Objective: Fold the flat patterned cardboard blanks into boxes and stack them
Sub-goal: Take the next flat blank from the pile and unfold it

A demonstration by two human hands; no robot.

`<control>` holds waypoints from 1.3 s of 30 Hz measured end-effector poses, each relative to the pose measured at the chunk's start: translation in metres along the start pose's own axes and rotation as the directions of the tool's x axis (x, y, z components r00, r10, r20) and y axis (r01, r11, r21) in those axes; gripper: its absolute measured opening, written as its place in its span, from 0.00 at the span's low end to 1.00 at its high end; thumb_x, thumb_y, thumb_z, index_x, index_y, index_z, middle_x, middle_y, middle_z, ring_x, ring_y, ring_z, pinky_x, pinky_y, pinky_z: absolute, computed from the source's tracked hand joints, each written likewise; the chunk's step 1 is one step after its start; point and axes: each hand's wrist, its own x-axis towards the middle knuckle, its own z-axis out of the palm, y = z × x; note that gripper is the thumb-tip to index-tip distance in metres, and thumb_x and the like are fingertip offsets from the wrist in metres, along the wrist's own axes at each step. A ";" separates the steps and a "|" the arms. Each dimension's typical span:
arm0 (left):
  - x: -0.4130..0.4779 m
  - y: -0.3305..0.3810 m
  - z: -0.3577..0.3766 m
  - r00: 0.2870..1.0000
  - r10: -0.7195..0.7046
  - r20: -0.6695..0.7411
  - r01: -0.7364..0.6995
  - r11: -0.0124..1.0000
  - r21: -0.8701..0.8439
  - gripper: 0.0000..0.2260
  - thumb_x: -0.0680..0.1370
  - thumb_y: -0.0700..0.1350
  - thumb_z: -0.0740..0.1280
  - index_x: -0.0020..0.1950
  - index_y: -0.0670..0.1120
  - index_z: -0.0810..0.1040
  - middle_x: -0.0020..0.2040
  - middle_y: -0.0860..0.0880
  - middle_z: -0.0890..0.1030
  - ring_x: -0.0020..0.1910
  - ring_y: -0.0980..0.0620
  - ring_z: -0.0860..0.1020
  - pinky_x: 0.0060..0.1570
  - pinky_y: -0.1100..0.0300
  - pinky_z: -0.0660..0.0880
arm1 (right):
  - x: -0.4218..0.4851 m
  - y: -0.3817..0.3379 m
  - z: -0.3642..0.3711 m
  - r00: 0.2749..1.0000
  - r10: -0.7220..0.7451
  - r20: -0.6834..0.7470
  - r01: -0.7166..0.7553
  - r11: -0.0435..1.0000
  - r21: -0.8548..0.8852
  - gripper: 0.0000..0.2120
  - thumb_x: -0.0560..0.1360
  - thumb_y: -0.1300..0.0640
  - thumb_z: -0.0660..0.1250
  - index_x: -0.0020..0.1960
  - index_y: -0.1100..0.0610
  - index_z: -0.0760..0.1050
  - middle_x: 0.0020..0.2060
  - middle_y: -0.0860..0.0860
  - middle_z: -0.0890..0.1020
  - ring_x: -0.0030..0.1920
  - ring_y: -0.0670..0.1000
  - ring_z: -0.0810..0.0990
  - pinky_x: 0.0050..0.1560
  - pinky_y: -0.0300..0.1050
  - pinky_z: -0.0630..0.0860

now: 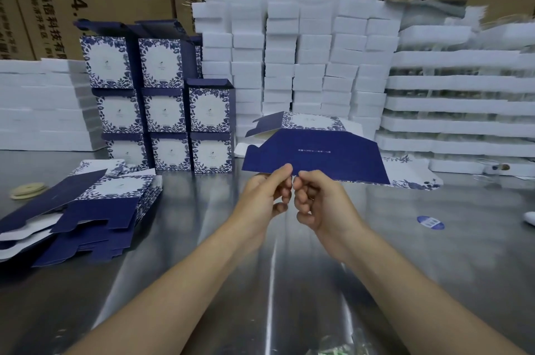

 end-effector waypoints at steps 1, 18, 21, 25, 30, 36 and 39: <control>-0.001 0.000 0.000 1.000 0.001 0.005 -0.001 1.000 0.005 0.17 0.81 0.57 0.70 0.35 0.51 0.77 0.36 0.49 0.75 0.35 0.53 0.72 0.42 0.58 0.70 | 0.000 0.000 0.000 1.000 -0.007 -0.016 0.007 1.000 -0.004 0.14 0.79 0.54 0.66 0.35 0.54 0.79 0.30 0.49 0.71 0.28 0.46 0.66 0.27 0.38 0.63; 0.005 -0.008 0.000 0.998 -0.016 -0.061 0.015 1.000 -0.023 0.21 0.82 0.48 0.65 0.29 0.51 0.66 0.30 0.50 0.70 0.31 0.51 0.70 0.42 0.55 0.69 | 0.006 0.004 -0.006 0.998 0.015 -0.061 -0.018 0.999 -0.048 0.15 0.78 0.53 0.64 0.33 0.53 0.71 0.29 0.49 0.64 0.28 0.48 0.60 0.28 0.41 0.56; 0.007 -0.006 -0.003 0.998 -0.015 -0.068 0.012 0.999 -0.044 0.21 0.83 0.47 0.64 0.30 0.52 0.66 0.30 0.50 0.70 0.31 0.51 0.71 0.41 0.55 0.69 | 0.008 0.004 -0.010 0.996 0.012 -0.091 -0.012 1.000 0.002 0.14 0.78 0.54 0.64 0.33 0.53 0.71 0.29 0.49 0.63 0.28 0.49 0.59 0.29 0.42 0.54; 0.005 -0.007 -0.002 0.997 -0.018 -0.073 0.017 1.000 -0.021 0.20 0.82 0.49 0.65 0.30 0.52 0.66 0.30 0.50 0.69 0.31 0.51 0.70 0.40 0.56 0.70 | 0.009 0.005 -0.008 0.992 -0.041 -0.119 0.040 0.999 -0.012 0.15 0.79 0.57 0.63 0.33 0.55 0.70 0.28 0.50 0.61 0.28 0.49 0.56 0.29 0.43 0.53; 0.001 -0.006 0.003 0.999 -0.027 -0.017 0.028 0.999 0.033 0.16 0.75 0.55 0.67 0.29 0.51 0.71 0.29 0.50 0.66 0.32 0.50 0.67 0.40 0.57 0.69 | 0.008 0.006 -0.006 0.997 -0.052 -0.062 0.048 0.997 -0.064 0.17 0.79 0.58 0.62 0.32 0.54 0.70 0.29 0.51 0.60 0.29 0.50 0.56 0.28 0.43 0.55; -0.001 -0.007 0.005 0.998 0.008 -0.064 -0.005 0.999 0.045 0.14 0.73 0.52 0.64 0.32 0.44 0.69 0.28 0.47 0.67 0.40 0.40 0.69 0.48 0.47 0.70 | 0.007 0.008 -0.002 0.998 0.025 0.061 -0.018 0.994 -0.109 0.17 0.80 0.53 0.64 0.32 0.53 0.73 0.28 0.49 0.66 0.28 0.48 0.62 0.27 0.39 0.61; -0.001 -0.006 0.007 0.997 -0.005 -0.075 0.008 0.999 0.035 0.15 0.74 0.51 0.63 0.33 0.43 0.68 0.28 0.46 0.65 0.41 0.39 0.68 0.49 0.46 0.69 | 0.007 0.007 -0.004 0.996 0.045 0.076 -0.040 0.997 -0.066 0.16 0.80 0.51 0.64 0.34 0.53 0.74 0.29 0.48 0.66 0.27 0.47 0.63 0.27 0.39 0.61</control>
